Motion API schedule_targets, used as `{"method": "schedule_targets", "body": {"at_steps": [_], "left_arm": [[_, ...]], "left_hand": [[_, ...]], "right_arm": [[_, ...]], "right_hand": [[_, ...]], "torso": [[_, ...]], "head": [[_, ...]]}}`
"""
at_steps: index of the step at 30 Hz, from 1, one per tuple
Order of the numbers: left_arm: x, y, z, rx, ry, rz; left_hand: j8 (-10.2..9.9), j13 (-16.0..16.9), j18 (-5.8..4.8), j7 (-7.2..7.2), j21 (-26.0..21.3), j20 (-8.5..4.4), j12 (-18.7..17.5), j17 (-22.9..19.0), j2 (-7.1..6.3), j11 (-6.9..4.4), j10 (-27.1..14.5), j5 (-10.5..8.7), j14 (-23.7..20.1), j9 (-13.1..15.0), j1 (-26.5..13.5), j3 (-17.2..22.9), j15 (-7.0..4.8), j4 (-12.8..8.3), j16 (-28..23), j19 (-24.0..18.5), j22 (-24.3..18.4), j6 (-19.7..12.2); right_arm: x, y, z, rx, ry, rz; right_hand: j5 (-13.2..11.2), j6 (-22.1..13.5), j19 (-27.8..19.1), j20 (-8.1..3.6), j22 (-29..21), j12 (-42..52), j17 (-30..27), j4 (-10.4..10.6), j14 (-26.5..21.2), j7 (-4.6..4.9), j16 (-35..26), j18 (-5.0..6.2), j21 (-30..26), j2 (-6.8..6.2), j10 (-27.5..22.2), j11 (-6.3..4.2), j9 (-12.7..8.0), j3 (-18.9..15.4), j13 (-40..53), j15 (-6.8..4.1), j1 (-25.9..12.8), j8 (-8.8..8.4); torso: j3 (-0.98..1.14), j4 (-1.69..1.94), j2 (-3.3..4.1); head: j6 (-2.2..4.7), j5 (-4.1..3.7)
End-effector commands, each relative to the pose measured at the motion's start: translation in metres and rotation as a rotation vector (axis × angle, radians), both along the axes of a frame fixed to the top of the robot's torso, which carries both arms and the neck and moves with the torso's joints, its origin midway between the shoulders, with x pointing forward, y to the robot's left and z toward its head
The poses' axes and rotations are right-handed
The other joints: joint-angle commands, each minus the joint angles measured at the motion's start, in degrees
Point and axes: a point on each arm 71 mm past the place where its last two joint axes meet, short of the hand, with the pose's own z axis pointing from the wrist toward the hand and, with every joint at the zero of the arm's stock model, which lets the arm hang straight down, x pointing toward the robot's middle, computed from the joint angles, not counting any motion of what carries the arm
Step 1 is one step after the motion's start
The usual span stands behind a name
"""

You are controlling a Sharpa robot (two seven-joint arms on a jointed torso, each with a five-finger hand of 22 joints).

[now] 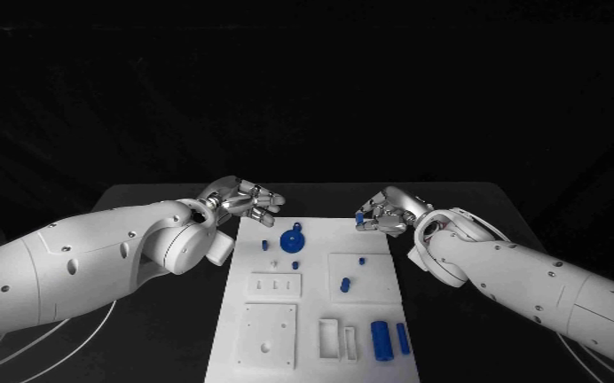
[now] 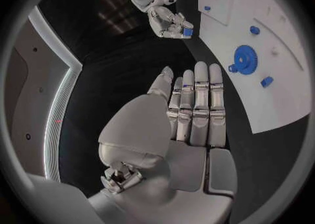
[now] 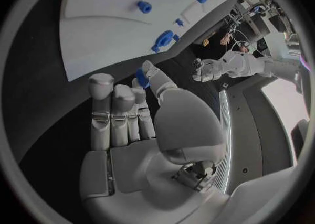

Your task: Assemble the parts on the task board

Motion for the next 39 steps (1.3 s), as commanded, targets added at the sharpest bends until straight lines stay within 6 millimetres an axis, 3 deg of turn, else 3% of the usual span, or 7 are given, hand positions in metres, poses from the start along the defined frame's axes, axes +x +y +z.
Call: {"method": "schedule_targets", "body": {"at_steps": [1,6,11,18,27,36,39], "left_arm": [[0.001,-0.01,0.001,0.106,0.064,-0.067],[0.004,-0.023,0.001,0.151,0.108,-0.09],[0.006,-0.035,-0.001,0.183,0.154,-0.102],[0.007,-0.048,-0.004,0.227,0.193,-0.106],[0.009,-0.06,-0.008,0.309,0.215,-0.116],[0.01,-0.07,-0.01,0.352,0.224,-0.122],[0.011,-0.07,-0.011,0.358,0.226,-0.122]], "left_hand": [[0.1,0.1,-0.82,-0.34,1.4,-0.66,0.3,1.1,-0.43,-0.43,1.9,-0.25,0.7,0.1,-0.8,-0.6,-0.52,1.4,2.7,0.7,1.0,0.2],[0.1,0.4,-1.16,-0.62,4.7,-1.97,1.3,3.9,-0.45,-1.41,5.5,-0.36,1.9,0.1,-2.8,-1.7,-1.83,5.0,9.0,1.9,3.2,-0.2],[0.1,1.5,-1.65,-0.59,11.2,-3.69,4.1,10.2,-1.33,-2.47,8.2,-2.12,0.1,0.2,-4.7,-2.3,-3.38,8.7,20.5,1.3,8.2,-0.7],[0.1,2.9,-1.24,-0.7,16.5,-3.99,7.2,12.8,-2.74,-2.69,8.2,-5.03,-2.0,0.2,-6.1,-1.5,-3.75,9.9,27.1,-1.5,13.1,-0.9],[0.0,1.5,-0.91,-0.32,14.3,-2.79,5.1,9.7,-5.91,-1.56,6.2,-7.32,-3.0,0.1,-9.4,1.0,-2.69,11.6,23.5,-2.8,12.7,-1.2],[0.1,1.2,-1.0,-0.32,13.0,-2.78,4.2,9.4,-5.67,-1.57,6.3,-7.0,-2.5,0.0,-9.7,1.6,-2.58,11.5,22.5,-2.2,12.1,-1.1],[0.1,1.2,-0.98,-0.2,12.3,-2.62,4.0,9.2,-6.18,-1.39,6.0,-7.01,-2.7,0.1,-11.0,1.9,-2.42,12.9,22.0,-2.1,11.9,-1.5]], "right_arm": [[-0.002,0.012,0.001,-0.063,0.05,-0.004],[-0.005,0.032,0.005,-0.082,0.047,0.004],[-0.006,0.052,0.006,-0.093,0.041,0.019],[-0.008,0.072,0.008,-0.096,0.028,0.037],[-0.013,0.093,0.011,-0.086,0.024,0.071],[-0.016,0.099,0.012,-0.083,0.023,0.09],[-0.017,0.101,0.013,-0.083,0.024,0.099]], "right_hand": [[-0.1,3.5,0.4,-0.03,4.5,-0.1,0.2,0.2,0.5,-0.51,0.4,-0.5,0.3,-0.41,0.5,-0.08,1.6,0.3,0.0,-0.02,-0.3,0.2],[-0.3,3.4,0.4,-0.06,4.4,-0.2,0.3,0.8,0.6,-0.51,0.3,-0.52,0.3,-0.93,0.5,-0.09,1.7,1.2,-0.1,-0.03,-0.3,0.19],[-0.2,3.4,0.4,-0.06,4.4,-0.4,0.3,1.2,0.6,-0.54,0.1,-0.53,0.2,-1.42,0.4,-0.1,1.7,1.9,-0.3,-0.03,-0.4,0.21],[0.4,3.4,0.5,-0.09,4.5,-0.4,0.4,1.6,0.7,-0.58,0.1,-0.55,0.4,-1.72,0.4,-0.15,1.7,2.2,-0.3,-0.07,-0.5,0.2],[0.7,3.4,0.6,-0.12,4.5,-0.4,0.5,1.8,0.8,-0.61,0.3,-0.57,0.6,-1.81,0.5,-0.18,1.8,2.3,-0.3,-0.09,-0.6,0.2],[0.8,3.4,0.6,-0.13,4.6,-0.5,0.5,1.9,0.8,-0.63,0.2,-0.59,0.8,-1.83,0.5,-0.18,1.8,2.4,-0.4,-0.11,-0.6,0.21],[0.8,3.4,0.6,-0.13,4.6,-0.5,0.5,1.9,0.8,-0.63,0.2,-0.59,0.8,-1.83,0.5,-0.18,1.8,2.4,-0.4,-0.11,-0.6,0.21]], "torso": [[-0.33,-0.21,-1.11],[-0.49,-0.48,-1.6],[-0.64,-0.77,-1.97],[-0.68,-0.69,-2.14],[-0.61,-0.81,-1.96],[-0.62,-0.81,-1.97],[-0.58,-0.89,-1.93]], "head": [[-0.11,0.53],[-0.25,1.15],[-0.48,1.52],[-0.61,1.59],[-0.58,1.68],[-0.67,1.61],[-0.58,1.7]]}}
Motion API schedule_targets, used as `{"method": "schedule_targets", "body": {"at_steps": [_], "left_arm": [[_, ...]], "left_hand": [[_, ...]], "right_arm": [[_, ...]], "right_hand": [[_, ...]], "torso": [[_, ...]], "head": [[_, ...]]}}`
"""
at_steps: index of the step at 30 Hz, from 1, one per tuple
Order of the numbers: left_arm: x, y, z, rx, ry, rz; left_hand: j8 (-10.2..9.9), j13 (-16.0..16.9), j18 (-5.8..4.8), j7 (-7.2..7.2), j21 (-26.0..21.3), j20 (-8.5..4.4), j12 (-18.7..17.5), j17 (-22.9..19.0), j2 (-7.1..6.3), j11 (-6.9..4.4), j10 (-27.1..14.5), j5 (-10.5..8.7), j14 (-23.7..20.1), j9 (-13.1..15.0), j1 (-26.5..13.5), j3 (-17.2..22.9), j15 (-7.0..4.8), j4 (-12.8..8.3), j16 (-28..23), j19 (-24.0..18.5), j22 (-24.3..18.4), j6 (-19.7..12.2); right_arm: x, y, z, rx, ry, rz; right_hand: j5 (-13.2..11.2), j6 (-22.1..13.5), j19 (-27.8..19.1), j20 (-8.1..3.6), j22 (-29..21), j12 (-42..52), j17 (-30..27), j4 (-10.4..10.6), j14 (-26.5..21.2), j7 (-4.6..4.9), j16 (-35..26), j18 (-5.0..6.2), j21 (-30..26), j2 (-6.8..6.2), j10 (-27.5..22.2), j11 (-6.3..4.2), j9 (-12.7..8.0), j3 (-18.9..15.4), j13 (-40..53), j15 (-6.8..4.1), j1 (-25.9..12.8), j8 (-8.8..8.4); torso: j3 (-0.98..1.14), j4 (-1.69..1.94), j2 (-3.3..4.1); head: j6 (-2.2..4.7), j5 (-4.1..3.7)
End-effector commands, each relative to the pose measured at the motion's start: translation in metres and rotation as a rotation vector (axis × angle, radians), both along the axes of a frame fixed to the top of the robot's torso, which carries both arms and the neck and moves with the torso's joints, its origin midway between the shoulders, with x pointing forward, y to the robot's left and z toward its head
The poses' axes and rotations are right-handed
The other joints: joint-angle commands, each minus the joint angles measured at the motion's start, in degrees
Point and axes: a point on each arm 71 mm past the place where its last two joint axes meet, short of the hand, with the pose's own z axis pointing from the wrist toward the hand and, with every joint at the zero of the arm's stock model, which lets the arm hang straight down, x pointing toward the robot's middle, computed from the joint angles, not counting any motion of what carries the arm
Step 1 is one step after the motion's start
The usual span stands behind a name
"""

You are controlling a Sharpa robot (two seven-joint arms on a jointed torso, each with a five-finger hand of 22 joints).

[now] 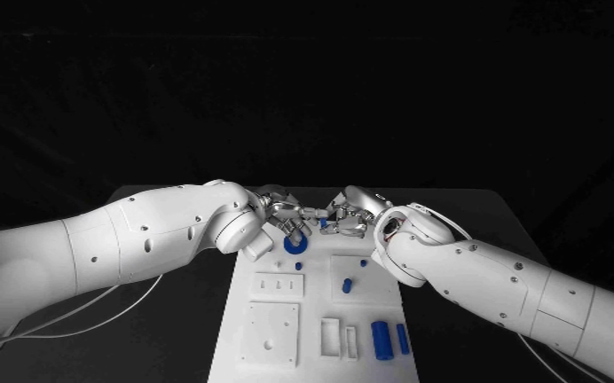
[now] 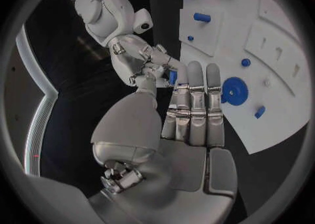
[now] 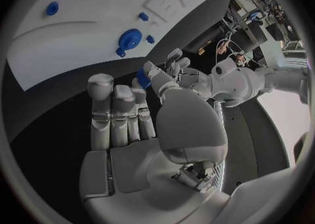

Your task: Assemble the parts on the task board

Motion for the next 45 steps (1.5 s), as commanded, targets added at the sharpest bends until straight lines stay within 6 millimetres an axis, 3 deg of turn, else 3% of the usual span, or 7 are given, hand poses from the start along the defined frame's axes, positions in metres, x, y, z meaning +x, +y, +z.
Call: {"method": "schedule_targets", "body": {"at_steps": [1,14,28,33,40,43,45], "left_arm": [[0.0,-0.002,-0.001,0.038,0.012,-0.014],[-0.002,-0.008,-0.003,0.048,0.015,-0.037],[-0.002,-0.009,-0.005,0.051,0.02,-0.044],[-0.002,-0.01,-0.005,0.056,0.027,-0.046],[-0.002,-0.011,-0.007,0.064,0.037,-0.053],[-0.003,-0.011,-0.008,0.067,0.041,-0.053],[-0.003,-0.012,-0.008,0.069,0.043,-0.052]], "left_hand": [[0.1,-0.1,-0.1,0.06,-0.7,0.17,-0.5,-0.2,-0.4,0.44,-0.5,-0.04,0.1,-0.1,-1.3,0.3,0.45,1.2,-0.7,0.4,-0.2,-0.5],[0.1,-0.1,-0.12,-0.03,-1.6,0.14,-0.6,-0.1,0.82,0.38,-0.4,0.65,0.4,-0.1,-1.0,0.2,0.41,-0.6,-1.1,0.9,-0.2,-0.2],[0.2,-0.4,-0.29,-0.89,-1.7,-0.2,-1.1,0.2,5.09,-0.18,0.1,5.99,0.6,0.0,3.5,-0.1,0.05,-4.5,-0.9,1.1,0.5,2.2],[0.1,-0.4,-0.37,-1.31,-1.7,-0.3,-1.2,0.3,5.45,-0.33,0.3,9.0,0.5,0.1,3.9,0.0,-0.04,-4.5,-0.8,1.1,0.7,3.0],[0.6,-0.4,-0.52,-2.41,-1.3,-0.69,-1.1,0.8,3.61,-0.87,1.2,20.8,0.9,1.3,2.4,0.4,-0.46,-4.1,-0.1,1.3,1.3,5.8],[0.4,-0.4,-0.78,-2.84,-0.8,-0.98,-0.8,1.4,2.74,-1.08,1.5,22.03,0.6,4.9,1.6,1.1,-0.64,-4.1,0.8,1.1,1.9,6.5],[0.4,-0.2,-0.8,-3.04,-0.4,-1.03,-0.2,1.7,2.25,-1.19,1.5,22.01,0.4,11.7,0.9,1.5,-0.71,-4.2,1.3,0.8,2.7,5.8]], "right_arm": [[-0.002,0.004,0.0,-0.018,0.003,0.019],[-0.006,0.009,0.002,-0.02,0.009,0.04],[-0.007,0.013,0.0,-0.025,0.017,0.052],[-0.008,0.015,0.0,-0.034,0.009,0.057],[-0.009,0.017,0.0,-0.043,0.006,0.063],[-0.01,0.018,0.0,-0.045,0.006,0.066],[-0.01,0.019,-0.001,-0.046,0.007,0.068]], "right_hand": [[0.1,3.4,0.4,0.07,4.6,-0.2,0.1,0.2,0.4,-0.63,0.2,-0.59,0.1,-0.03,0.3,0.01,1.8,0.2,-0.1,-0.1,0.3,0.19],[0.3,3.3,0.4,0.05,4.5,-0.3,0.1,0.4,0.4,-0.67,0.2,-0.6,0.0,-0.03,0.3,0.0,1.8,0.0,-0.1,-0.11,0.2,0.17],[0.3,3.3,0.4,0.05,4.5,-0.3,0.1,0.4,0.4,-0.67,0.2,-0.6,0.0,-0.03,0.3,0.0,1.8,0.0,-0.1,-0.11,0.2,0.17],[0.4,3.3,0.4,0.05,4.5,-0.2,0.2,0.5,0.4,-0.69,0.2,-0.61,-0.1,0.01,0.3,0.0,1.9,-0.1,-0.1,-0.11,0.2,0.18],[0.4,3.3,0.4,0.05,4.5,-0.2,0.2,0.5,0.4,-0.69,0.2,-0.61,-0.1,0.01,0.3,0.0,1.9,-0.1,-0.1,-0.11,0.2,0.18],[0.4,3.3,0.4,0.05,4.5,-0.2,0.2,0.5,0.4,-0.69,0.2,-0.61,-0.1,0.01,0.3,0.0,1.9,-0.1,-0.1,-0.11,0.2,0.18],[0.4,3.3,0.5,0.05,4.5,-0.3,0.2,0.5,0.4,-0.7,0.2,-0.62,0.0,0.01,0.3,-0.01,1.9,-0.2,-0.1,-0.12,0.2,0.18]], "torso": [[0.04,-0.06,0.03],[-0.02,0.05,-0.01],[0.02,0.08,0.05],[0.02,0.03,0.04],[0.0,0.05,0.06],[0.03,0.04,0.05],[0.05,0.07,0.04]], "head": [[0.11,0.13],[-0.06,0.16],[-0.1,0.06],[-0.11,0.06],[-0.18,0.08],[-0.2,0.06],[-0.26,0.03]]}}
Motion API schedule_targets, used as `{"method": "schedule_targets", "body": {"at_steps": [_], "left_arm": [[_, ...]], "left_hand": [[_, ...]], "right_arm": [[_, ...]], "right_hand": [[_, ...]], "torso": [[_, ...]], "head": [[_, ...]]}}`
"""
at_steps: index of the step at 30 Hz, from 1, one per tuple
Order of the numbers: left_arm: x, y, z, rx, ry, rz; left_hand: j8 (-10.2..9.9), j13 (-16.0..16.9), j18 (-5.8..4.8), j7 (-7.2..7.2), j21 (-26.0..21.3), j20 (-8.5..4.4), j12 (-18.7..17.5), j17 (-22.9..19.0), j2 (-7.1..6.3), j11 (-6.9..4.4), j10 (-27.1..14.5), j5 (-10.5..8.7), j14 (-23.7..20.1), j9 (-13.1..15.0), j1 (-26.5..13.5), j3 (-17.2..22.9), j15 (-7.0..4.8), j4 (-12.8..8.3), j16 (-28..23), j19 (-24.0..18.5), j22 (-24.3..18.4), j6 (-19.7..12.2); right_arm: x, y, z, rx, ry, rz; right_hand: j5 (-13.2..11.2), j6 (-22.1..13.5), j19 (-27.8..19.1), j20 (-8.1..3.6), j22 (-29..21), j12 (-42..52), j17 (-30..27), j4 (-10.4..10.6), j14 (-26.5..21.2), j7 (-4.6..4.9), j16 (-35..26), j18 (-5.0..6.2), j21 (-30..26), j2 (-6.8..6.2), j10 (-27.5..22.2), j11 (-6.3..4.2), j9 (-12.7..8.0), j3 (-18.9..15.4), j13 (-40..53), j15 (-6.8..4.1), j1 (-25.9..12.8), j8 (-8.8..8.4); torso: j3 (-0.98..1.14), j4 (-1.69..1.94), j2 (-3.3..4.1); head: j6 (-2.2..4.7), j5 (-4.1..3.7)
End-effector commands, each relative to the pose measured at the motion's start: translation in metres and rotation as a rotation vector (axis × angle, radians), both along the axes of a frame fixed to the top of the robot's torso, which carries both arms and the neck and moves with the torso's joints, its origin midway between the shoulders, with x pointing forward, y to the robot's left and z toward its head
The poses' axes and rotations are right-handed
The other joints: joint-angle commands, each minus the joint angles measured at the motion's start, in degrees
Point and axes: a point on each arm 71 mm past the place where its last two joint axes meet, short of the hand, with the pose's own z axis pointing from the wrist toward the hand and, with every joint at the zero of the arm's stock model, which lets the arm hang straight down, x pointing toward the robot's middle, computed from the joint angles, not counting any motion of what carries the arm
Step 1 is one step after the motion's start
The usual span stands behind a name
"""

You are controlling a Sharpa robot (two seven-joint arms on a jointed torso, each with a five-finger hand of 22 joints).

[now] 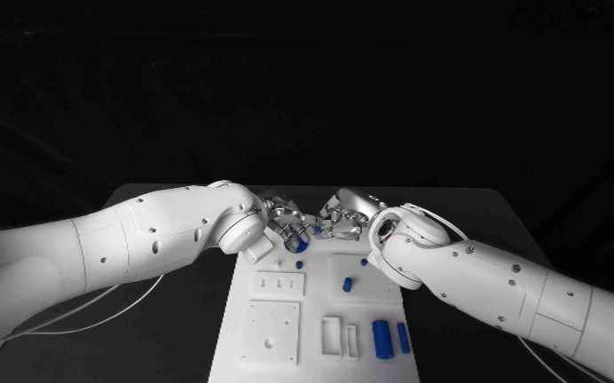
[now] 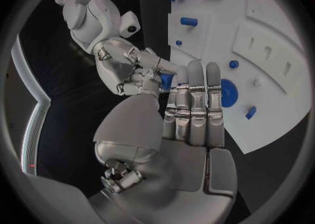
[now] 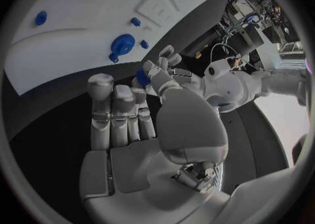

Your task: Assemble the parts on the task board

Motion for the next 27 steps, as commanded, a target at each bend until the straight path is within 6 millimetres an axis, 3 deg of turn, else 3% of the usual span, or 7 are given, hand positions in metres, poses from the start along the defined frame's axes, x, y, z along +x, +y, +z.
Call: {"method": "schedule_targets", "body": {"at_steps": [1,6,10,15,27], "left_arm": [[-0.0031,-0.009,0.0006,-0.008,0.012,-0.04],[-0.0035,-0.0089,-0.0003,-0.003,0.019,-0.036],[-0.0034,-0.0086,-0.0007,0.0,0.021,-0.032],[-0.003,-0.0079,-0.0011,0.004,0.021,-0.026],[-0.0036,-0.0088,-0.0027,0.029,0.035,-0.045]], "left_hand": [[0.1,0.2,-0.83,-0.32,0.3,-0.11,0.7,0.2,-0.53,-0.42,1.1,0.09,-0.2,4.7,-0.2,0.3,-0.05,0.0,0.4,-0.3,0.5,-0.3],[0.0,0.6,-0.98,-0.69,1.2,-0.41,2.3,1.2,-0.7,-0.76,1.1,0.1,-0.6,13.7,-0.4,0.0,-0.36,0.6,2.7,-0.7,1.9,-0.9],[-0.1,0.6,-0.95,-0.85,1.4,-0.37,2.7,1.1,-0.61,-0.73,0.8,1.52,-0.9,16.9,-0.1,0.6,-0.33,0.6,3.2,-0.9,2.5,-1.4],[-0.1,0.5,-0.93,-0.84,1.4,-0.34,2.8,0.9,-0.65,-0.73,0.7,2.73,-1.1,18.1,-0.1,1.4,-0.31,0.8,3.4,-1.1,2.9,-1.7],[-0.2,0.1,-0.86,-0.68,1.2,-0.24,2.4,0.5,-1.35,-0.58,0.4,8.89,-1.5,18.8,0.3,5.4,-0.19,-0.7,3.5,-1.6,3.7,-2.4]], "right_arm": [[-0.0028,0.006,-0.0011,-0.02,0.002,0.027],[-0.0037,0.0074,-0.0012,-0.02,0.002,0.031],[-0.0042,0.0081,-0.0011,-0.019,0.001,0.033],[-0.005,0.0089,-0.0009,-0.019,0.001,0.037],[-0.0074,0.0106,-0.0002,-0.016,0.0,0.044]], "right_hand": [[0.2,2.8,0.5,0.04,4.6,-0.3,0.1,0.4,0.4,-0.72,0.2,-0.64,0.1,0.63,0.1,-0.22,0.7,0.0,-0.1,-0.13,-0.2,0.19],[0.2,2.8,0.5,0.04,4.6,-0.3,0.1,0.4,0.4,-0.72,0.2,-0.64,0.1,0.63,0.1,-0.22,0.7,0.0,-0.1,-0.13,-0.2,0.19],[0.2,2.8,0.5,0.03,4.6,-0.3,0.1,0.4,0.4,-0.73,0.2,-0.64,0.1,0.64,0.1,-0.22,0.7,0.0,-0.1,-0.13,-0.1,0.18],[0.2,2.8,0.5,0.03,4.6,-0.3,0.1,0.4,0.4,-0.73,0.2,-0.64,0.1,0.64,0.1,-0.22,0.7,0.0,-0.1,-0.13,-0.1,0.18],[0.2,2.8,0.5,0.02,4.6,-0.3,0.2,0.4,0.5,-0.71,0.2,-0.66,0.3,0.7,0.1,-0.22,0.7,0.0,-0.1,-0.14,-0.1,0.2]], "torso": [[0.04,0.02,-0.01],[0.04,0.04,0.01],[0.08,0.02,-0.02],[0.1,-0.02,0.0],[0.11,0.02,0.04]], "head": [[-0.08,-0.06],[-0.13,-0.07],[-0.19,-0.09],[-0.15,-0.13],[-0.28,-0.26]]}}
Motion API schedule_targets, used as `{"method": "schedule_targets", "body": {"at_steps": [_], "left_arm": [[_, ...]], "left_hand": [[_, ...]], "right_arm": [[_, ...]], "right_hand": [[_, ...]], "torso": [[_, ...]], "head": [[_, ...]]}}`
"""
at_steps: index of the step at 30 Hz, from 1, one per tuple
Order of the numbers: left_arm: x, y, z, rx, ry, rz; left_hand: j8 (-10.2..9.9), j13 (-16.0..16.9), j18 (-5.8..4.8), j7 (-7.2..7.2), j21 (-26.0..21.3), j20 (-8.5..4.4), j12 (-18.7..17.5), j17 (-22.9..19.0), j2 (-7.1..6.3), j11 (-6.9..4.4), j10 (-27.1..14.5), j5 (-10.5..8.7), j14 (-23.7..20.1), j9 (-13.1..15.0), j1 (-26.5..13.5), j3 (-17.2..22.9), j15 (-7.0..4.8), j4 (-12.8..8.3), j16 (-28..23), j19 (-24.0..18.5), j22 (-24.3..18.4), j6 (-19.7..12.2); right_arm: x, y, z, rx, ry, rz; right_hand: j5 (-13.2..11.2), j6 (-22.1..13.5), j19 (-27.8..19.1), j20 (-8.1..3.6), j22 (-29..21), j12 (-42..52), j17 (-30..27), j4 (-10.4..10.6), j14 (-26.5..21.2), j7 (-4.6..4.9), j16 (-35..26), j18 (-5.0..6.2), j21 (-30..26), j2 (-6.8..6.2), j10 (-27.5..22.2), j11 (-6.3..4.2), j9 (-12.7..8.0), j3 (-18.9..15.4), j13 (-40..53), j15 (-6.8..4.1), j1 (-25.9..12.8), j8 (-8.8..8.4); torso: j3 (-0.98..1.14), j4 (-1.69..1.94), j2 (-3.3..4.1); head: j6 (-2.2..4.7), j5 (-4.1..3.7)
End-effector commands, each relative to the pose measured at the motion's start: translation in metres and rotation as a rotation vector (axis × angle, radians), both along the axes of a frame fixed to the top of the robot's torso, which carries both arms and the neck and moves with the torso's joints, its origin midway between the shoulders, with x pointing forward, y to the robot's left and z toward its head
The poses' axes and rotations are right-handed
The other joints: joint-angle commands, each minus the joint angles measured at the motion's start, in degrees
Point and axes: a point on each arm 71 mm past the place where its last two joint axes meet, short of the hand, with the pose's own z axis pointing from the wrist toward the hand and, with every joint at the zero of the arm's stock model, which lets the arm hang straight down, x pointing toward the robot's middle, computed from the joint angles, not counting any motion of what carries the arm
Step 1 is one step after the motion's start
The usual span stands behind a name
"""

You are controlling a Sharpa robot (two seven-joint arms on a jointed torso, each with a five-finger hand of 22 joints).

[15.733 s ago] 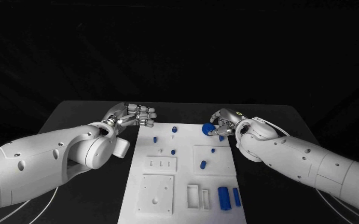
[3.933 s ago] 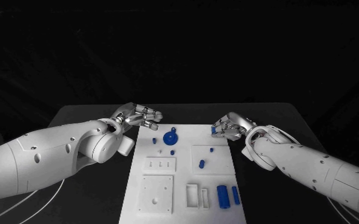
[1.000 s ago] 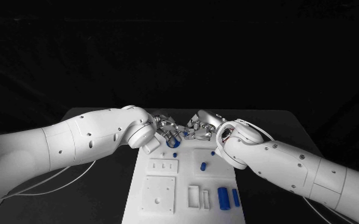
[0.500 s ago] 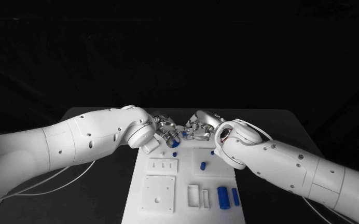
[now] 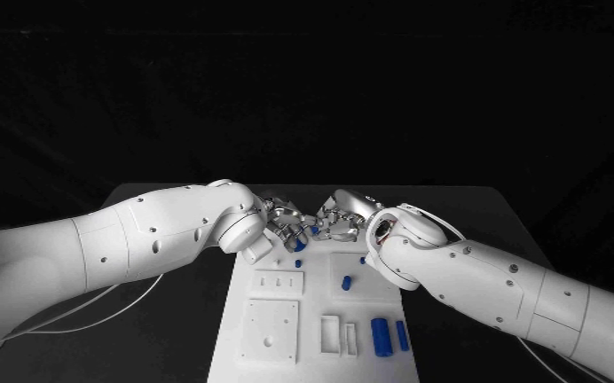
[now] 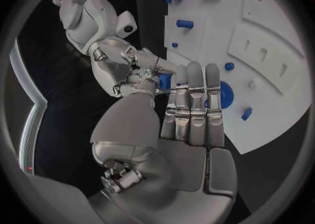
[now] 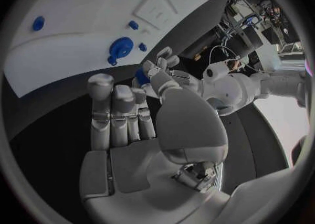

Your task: Assemble the parts on the task board

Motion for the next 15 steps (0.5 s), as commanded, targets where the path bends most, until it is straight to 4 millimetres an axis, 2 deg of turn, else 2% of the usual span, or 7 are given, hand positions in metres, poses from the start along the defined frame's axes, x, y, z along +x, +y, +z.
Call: {"method": "schedule_targets", "body": {"at_steps": [1,6,11,15], "left_arm": [[-0.003,-0.0077,-0.0005,0.004,0.017,-0.048],[-0.0036,-0.009,-0.0011,0.008,0.024,-0.059],[-0.0037,-0.0095,-0.0014,0.009,0.026,-0.065],[-0.0038,-0.0098,-0.0017,0.006,0.029,-0.071]], "left_hand": [[-0.1,-0.2,-0.85,-0.06,0.1,0.05,-0.3,-0.1,-0.01,-0.24,0.3,1.66,-0.5,0.2,0.9,1.8,-0.01,-1.0,0.2,-0.5,0.2,-0.6],[-0.1,-0.4,-0.61,0.3,0.5,0.11,-1.0,-0.4,-0.88,-0.09,0.3,1.33,-0.7,0.7,-0.2,8.9,0.06,-4.3,0.0,-1.0,1.0,-1.1],[-0.1,-0.4,-0.38,0.52,1.2,0.07,-1.3,-0.4,-0.89,-0.04,0.5,0.66,-0.8,1.7,-1.6,13.9,0.03,-7.1,0.0,-1.6,2.0,-1.2],[-0.1,-0.4,-0.2,0.62,1.8,0.02,-1.5,-0.4,-0.35,-0.03,0.8,0.54,-0.8,2.2,-2.2,16.0,-0.02,-8.9,0.0,-2.1,2.8,-0.9]], "right_arm": [[-0.0034,0.0066,0.0015,-0.003,-0.005,0.034],[-0.0037,0.0069,0.0015,-0.003,-0.005,0.034],[-0.0037,0.0071,0.0012,-0.004,-0.004,0.035],[-0.0035,0.0073,0.0006,-0.005,-0.002,0.034]], "right_hand": [[0.2,2.8,0.6,0.02,4.6,-0.3,0.0,0.4,0.3,-0.69,0.2,-0.66,0.3,0.44,0.1,-0.23,0.7,-0.1,0.0,0.04,0.1,0.39],[0.2,2.8,0.6,0.02,4.6,-0.3,0.0,0.4,0.3,-0.69,0.2,-0.66,0.3,0.44,0.1,-0.23,0.7,-0.1,0.0,0.04,0.1,0.39],[0.3,2.8,0.6,0.02,4.6,-0.2,0.1,0.3,0.3,-0.67,0.2,-0.66,0.3,0.43,0.1,-0.22,0.7,-0.1,0.0,0.04,0.1,0.39],[0.3,2.8,0.6,0.02,4.6,-0.2,0.1,0.3,0.3,-0.67,0.2,-0.66,0.3,0.43,0.1,-0.22,0.7,-0.1,0.0,0.04,0.1,0.39]], "torso": [[0.0,0.03,0.01],[-0.06,0.05,0.01],[-0.03,0.02,0.01],[-0.06,0.01,0.02]], "head": [[-0.04,-0.08],[-0.19,-0.13],[-0.22,-0.16],[-0.3,-0.19]]}}
